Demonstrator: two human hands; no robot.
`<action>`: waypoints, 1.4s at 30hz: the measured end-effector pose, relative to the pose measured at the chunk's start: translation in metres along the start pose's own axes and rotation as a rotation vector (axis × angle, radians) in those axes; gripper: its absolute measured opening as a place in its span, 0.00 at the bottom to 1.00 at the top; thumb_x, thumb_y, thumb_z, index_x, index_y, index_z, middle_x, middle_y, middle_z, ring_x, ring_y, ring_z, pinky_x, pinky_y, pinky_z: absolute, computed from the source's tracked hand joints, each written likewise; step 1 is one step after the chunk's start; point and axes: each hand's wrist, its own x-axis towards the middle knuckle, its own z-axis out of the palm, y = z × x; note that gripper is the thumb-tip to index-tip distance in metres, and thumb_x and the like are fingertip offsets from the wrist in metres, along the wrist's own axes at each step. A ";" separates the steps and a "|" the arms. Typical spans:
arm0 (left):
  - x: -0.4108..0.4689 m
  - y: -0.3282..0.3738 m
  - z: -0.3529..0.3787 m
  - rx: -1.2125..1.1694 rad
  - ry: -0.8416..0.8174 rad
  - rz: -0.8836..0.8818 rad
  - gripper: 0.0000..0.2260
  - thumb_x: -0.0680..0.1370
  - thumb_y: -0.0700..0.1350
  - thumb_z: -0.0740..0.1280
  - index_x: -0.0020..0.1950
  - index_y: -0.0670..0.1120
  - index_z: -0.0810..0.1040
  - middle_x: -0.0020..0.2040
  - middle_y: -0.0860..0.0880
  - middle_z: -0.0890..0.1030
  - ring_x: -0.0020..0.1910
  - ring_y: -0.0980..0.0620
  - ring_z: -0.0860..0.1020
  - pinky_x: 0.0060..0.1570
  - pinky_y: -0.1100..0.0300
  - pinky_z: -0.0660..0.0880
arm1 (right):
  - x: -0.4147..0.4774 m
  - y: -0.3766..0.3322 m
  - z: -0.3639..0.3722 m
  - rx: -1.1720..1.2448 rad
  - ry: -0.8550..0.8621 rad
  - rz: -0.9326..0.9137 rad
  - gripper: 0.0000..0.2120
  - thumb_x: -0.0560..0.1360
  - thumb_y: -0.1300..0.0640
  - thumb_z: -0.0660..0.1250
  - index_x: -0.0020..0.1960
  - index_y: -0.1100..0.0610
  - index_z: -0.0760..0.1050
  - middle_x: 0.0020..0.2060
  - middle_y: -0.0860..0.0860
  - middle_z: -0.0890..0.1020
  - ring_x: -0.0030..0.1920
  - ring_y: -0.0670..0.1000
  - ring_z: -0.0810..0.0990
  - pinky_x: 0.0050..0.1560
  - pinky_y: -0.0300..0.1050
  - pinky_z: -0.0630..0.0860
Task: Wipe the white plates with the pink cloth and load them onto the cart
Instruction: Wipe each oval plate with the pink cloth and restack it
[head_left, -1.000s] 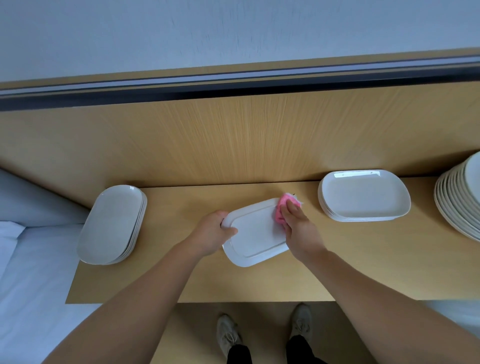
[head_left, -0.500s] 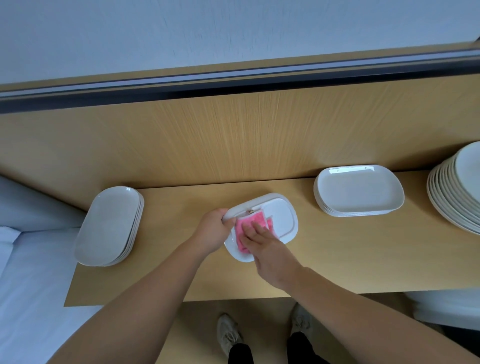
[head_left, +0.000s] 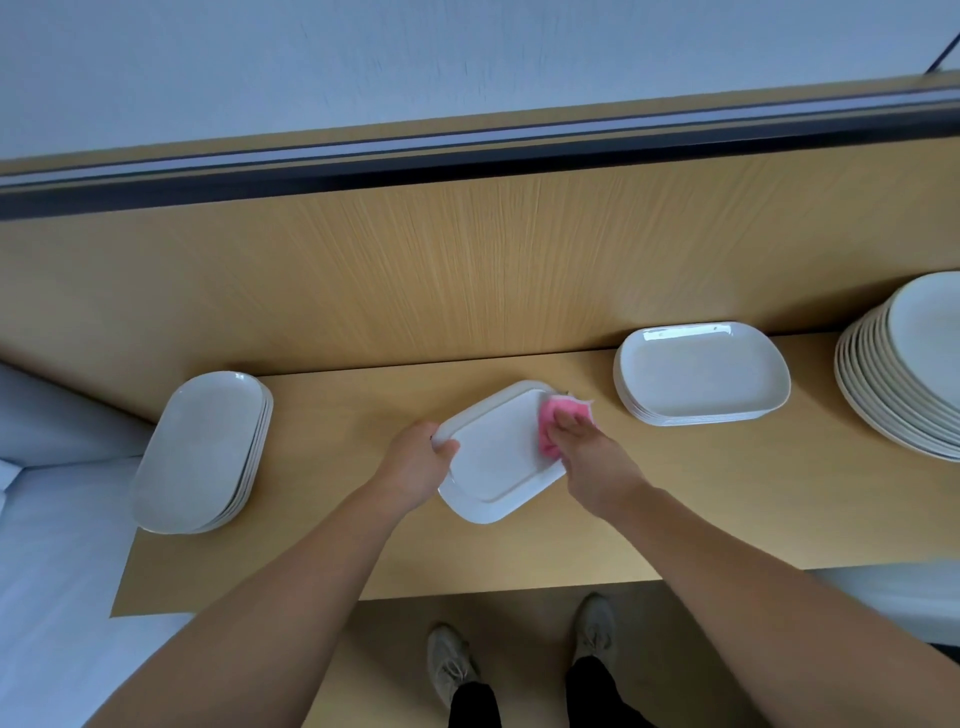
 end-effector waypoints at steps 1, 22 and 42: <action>0.000 0.002 0.000 0.008 0.012 -0.002 0.10 0.80 0.48 0.62 0.56 0.45 0.76 0.47 0.48 0.80 0.43 0.47 0.79 0.41 0.53 0.78 | 0.002 -0.001 -0.001 0.008 0.000 0.049 0.28 0.75 0.68 0.57 0.74 0.55 0.64 0.76 0.48 0.59 0.72 0.58 0.64 0.61 0.51 0.71; -0.012 0.004 0.027 -0.183 0.074 -0.112 0.11 0.78 0.45 0.62 0.55 0.40 0.77 0.46 0.42 0.80 0.38 0.46 0.77 0.36 0.57 0.73 | -0.056 -0.087 0.068 0.091 0.106 0.122 0.31 0.71 0.73 0.65 0.73 0.64 0.64 0.73 0.61 0.65 0.69 0.68 0.68 0.62 0.54 0.74; -0.022 0.012 0.025 -0.417 -0.007 -0.131 0.04 0.74 0.45 0.66 0.44 0.45 0.76 0.45 0.42 0.82 0.45 0.42 0.83 0.46 0.42 0.81 | -0.061 -0.065 0.042 -0.249 0.118 -0.215 0.30 0.52 0.69 0.78 0.54 0.59 0.83 0.57 0.60 0.81 0.50 0.63 0.83 0.36 0.49 0.83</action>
